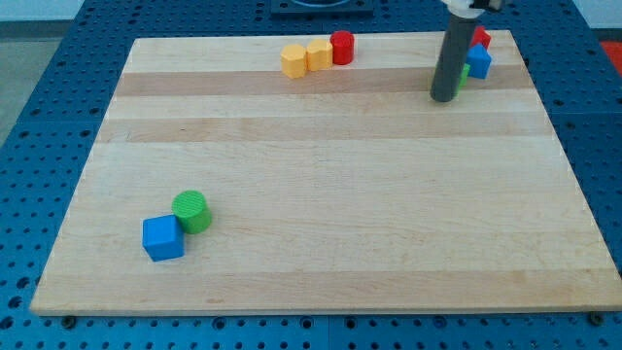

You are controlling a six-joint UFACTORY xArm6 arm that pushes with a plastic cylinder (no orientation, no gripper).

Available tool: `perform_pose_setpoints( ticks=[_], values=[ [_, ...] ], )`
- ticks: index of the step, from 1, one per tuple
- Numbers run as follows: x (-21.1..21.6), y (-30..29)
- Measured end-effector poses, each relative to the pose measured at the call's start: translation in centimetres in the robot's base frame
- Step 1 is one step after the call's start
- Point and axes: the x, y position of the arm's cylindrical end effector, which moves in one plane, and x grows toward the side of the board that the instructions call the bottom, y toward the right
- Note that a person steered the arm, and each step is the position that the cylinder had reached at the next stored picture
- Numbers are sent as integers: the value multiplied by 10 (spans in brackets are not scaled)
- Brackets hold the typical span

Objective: Push the green star into the blue triangle

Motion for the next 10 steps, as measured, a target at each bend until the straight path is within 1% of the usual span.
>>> perform_pose_setpoints(
  ticks=[1, 3, 4, 6, 8, 10],
  values=[
    [0, -4],
    [0, 33],
    [-8, 33],
    [-12, 7],
    [-14, 2],
    [-34, 33]
  ],
)
